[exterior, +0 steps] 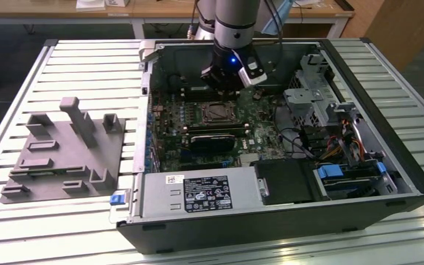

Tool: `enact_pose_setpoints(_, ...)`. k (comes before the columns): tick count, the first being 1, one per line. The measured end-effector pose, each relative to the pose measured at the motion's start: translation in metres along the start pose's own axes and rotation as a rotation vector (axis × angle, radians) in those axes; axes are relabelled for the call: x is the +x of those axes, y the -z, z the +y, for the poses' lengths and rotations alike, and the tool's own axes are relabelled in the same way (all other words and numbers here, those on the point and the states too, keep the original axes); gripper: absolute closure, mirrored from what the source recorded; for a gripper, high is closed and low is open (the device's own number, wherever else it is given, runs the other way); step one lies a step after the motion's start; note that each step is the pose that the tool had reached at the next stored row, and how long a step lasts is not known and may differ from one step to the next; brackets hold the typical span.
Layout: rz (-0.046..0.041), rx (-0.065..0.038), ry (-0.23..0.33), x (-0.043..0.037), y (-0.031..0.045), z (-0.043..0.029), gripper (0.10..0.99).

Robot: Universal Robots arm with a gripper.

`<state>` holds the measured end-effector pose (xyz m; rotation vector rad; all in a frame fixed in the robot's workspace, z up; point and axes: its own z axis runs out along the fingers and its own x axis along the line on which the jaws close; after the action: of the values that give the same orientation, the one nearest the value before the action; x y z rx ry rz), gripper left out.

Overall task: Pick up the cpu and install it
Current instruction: 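Install the second cpu locking lever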

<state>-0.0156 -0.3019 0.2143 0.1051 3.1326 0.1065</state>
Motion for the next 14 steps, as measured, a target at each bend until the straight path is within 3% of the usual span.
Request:
enact_pose_setpoints(4,0.0001,0.000,0.000,-0.0001,0.0020,-0.0019,0.980)
enact_pose_setpoints(10,0.0000,0.000,0.000,-0.0002,0.0258,-0.0003,0.980)
enact_pose_setpoints(14,0.0001,0.000,0.000,-0.0008,0.0276,-0.0088,0.980)
